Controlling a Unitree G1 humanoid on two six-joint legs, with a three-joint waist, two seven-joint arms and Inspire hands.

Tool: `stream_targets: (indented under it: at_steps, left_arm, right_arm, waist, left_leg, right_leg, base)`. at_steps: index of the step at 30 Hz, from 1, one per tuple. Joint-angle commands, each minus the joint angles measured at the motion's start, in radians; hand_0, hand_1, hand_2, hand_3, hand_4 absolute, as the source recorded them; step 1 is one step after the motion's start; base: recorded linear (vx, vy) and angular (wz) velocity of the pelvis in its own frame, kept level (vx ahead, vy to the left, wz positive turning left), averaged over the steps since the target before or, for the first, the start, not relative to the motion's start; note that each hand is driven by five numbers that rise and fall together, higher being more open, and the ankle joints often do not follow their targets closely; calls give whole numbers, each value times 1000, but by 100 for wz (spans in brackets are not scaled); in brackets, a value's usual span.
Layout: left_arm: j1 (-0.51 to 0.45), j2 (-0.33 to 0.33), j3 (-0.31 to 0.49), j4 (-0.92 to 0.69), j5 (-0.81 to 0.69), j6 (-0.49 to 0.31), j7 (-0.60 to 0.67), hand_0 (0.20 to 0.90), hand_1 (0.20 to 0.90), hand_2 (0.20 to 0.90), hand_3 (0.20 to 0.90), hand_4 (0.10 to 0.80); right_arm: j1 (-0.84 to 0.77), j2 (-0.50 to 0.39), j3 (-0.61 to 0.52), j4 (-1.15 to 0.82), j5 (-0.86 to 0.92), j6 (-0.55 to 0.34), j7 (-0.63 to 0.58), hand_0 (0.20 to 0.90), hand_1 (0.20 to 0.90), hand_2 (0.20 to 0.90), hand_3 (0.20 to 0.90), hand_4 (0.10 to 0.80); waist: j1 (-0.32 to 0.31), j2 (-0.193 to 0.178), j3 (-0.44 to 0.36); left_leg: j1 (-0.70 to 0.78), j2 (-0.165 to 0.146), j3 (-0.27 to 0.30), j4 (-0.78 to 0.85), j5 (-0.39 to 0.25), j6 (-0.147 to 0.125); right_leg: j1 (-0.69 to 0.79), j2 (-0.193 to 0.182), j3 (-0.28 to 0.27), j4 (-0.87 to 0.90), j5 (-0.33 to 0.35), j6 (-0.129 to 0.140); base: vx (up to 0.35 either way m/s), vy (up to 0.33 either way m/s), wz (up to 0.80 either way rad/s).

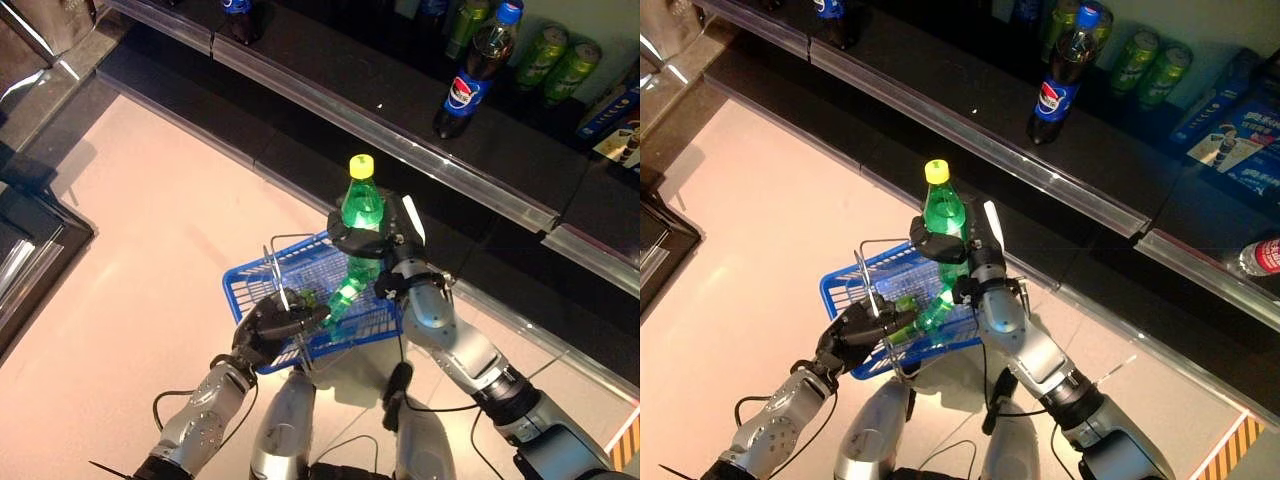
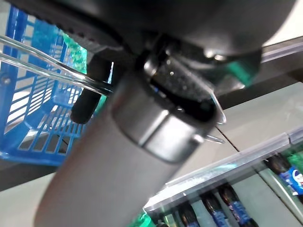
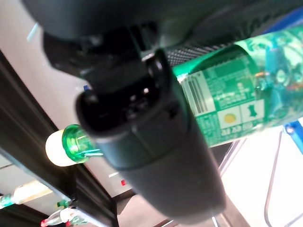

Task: Pick up the drink and place into the basket.

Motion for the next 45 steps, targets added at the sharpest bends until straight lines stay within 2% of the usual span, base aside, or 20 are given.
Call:
stream_targets:
  at_steps: [1,5,8,16,28,39,45]
  left_arm:
    - [-170,42,57,-480,-63,-193,-244,300,300,300,200,100]
    - [-224,47,44,-525,-96,-170,-328,300,300,300,200,100]
    - [-256,48,33,-546,-47,-191,-372,300,300,300,200,100]
    - [-341,58,69,-585,-72,-213,-409,300,300,300,200,100]
    - [-358,51,110,-605,-72,-185,-495,300,300,300,200,100]
    - [-396,35,94,-610,-70,-163,-536,300,300,300,200,100]
    - [-424,23,77,-619,-75,-150,-543,300,300,300,200,100]
  right_arm:
    - [-144,47,10,-125,-84,-134,-20,300,300,300,200,100]
    - [-162,79,40,-65,-111,-133,-41,300,300,300,200,100]
    - [-175,95,52,-44,-127,-124,-42,300,300,300,200,100]
    - [-175,135,71,14,-134,-132,-39,300,300,300,200,100]
    - [-172,189,62,146,-138,-145,-90,300,300,300,200,100]
    - [-146,279,27,289,-59,-216,-148,300,300,300,200,100]
    - [-142,327,15,375,118,-264,-128,300,300,300,200,100]
  waist:
    - [22,10,-81]
    - [29,13,-83]
    - [29,17,-78]
    - [27,26,-76]
    - [50,27,-81]
    - [56,34,-65]
    - [56,40,-60]
  left_leg:
    - [-40,18,14,77,16,32]
    - [-54,11,2,82,16,31]
    - [-63,8,-1,87,16,31]
    - [-81,0,-8,82,24,25]
    - [-100,-11,-18,82,27,25]
    - [-125,-15,-24,87,30,29]
    - [-131,-19,-23,81,34,31]
  right_leg:
    - [48,-33,-5,66,-47,-31]
    - [41,-38,-7,68,-46,-30]
    - [33,-40,-7,70,-44,-32]
    - [13,-50,-4,75,-40,-30]
    - [-1,-59,-16,76,-35,-28]
    - [-29,-68,-22,93,-29,-27]
    - [-40,-71,-21,93,-23,-27]
  base:
    - [-1,-15,14]
    - [3,-14,16]
    - [-20,6,12]
    - [-1,6,2]
    - [7,1,4]
    - [-2,-2,2]
    - [-2,0,1]
